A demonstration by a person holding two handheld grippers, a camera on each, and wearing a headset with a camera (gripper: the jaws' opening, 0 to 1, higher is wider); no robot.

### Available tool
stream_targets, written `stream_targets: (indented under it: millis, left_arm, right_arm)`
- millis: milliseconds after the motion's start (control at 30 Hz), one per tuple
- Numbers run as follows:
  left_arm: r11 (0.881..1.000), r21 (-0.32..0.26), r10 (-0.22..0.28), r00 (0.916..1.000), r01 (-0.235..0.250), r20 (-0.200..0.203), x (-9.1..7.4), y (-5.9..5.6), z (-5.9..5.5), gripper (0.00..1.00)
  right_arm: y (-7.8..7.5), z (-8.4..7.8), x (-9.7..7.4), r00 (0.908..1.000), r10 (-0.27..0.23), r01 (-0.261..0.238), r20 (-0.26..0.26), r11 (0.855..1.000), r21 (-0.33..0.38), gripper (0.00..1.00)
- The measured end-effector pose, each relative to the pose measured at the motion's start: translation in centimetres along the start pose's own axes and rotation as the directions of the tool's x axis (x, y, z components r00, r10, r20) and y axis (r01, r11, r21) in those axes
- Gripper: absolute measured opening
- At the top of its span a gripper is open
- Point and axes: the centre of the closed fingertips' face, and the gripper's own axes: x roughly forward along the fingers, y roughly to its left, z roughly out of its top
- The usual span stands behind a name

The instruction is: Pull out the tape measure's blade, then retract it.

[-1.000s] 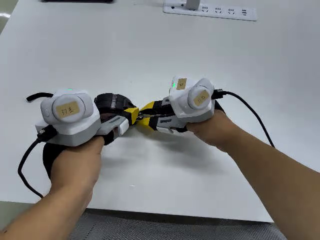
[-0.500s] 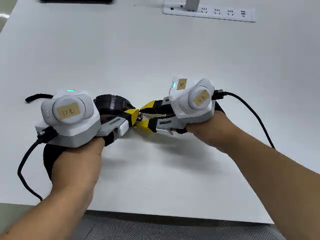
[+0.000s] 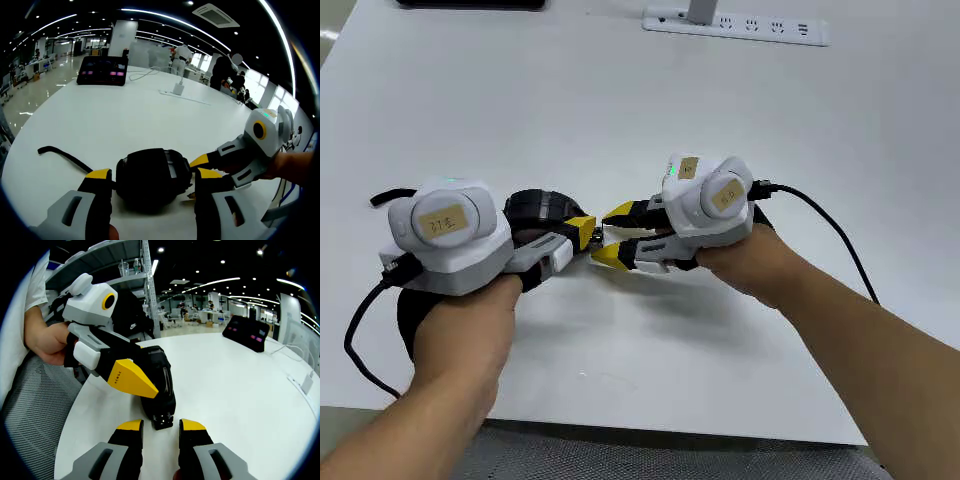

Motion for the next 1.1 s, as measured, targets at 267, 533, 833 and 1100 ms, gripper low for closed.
stream_targets:
  millis: [267, 533, 833, 1100]
  left_arm:
    - [0.999, 0.035, -0.027, 0.9996, 0.027, 0.01, -0.8, 0.1, 0.1, 0.64]
    - [0.995, 0.092, -0.05, 0.9988, 0.05, -0.003, -2.2, 0.3, -0.1, 0.65]
    - [0.981, 0.169, -0.097, 0.995, 0.1, -0.023, -3.4, -0.3, -0.5, 0.67]
    - [0.966, 0.214, -0.139, 0.9895, 0.144, -0.038, -4.6, -0.4, -0.8, 0.68]
  right_arm:
    - [-0.1, 0.0, -1.4, 0.9992, -0.04, 0.039, 0.007, 0.999, 0.024, 0.29]
    - [0.1, 0.3, -3.2, 0.9953, -0.094, 0.094, 0.02, 0.995, 0.033, 0.34]
    - [0.5, 0.3, -5.3, 0.9891, -0.143, 0.141, 0.035, 0.988, 0.061, 0.39]
    - [1.0, -0.4, -7.4, 0.9824, -0.184, 0.181, 0.032, 0.98, 0.087, 0.43]
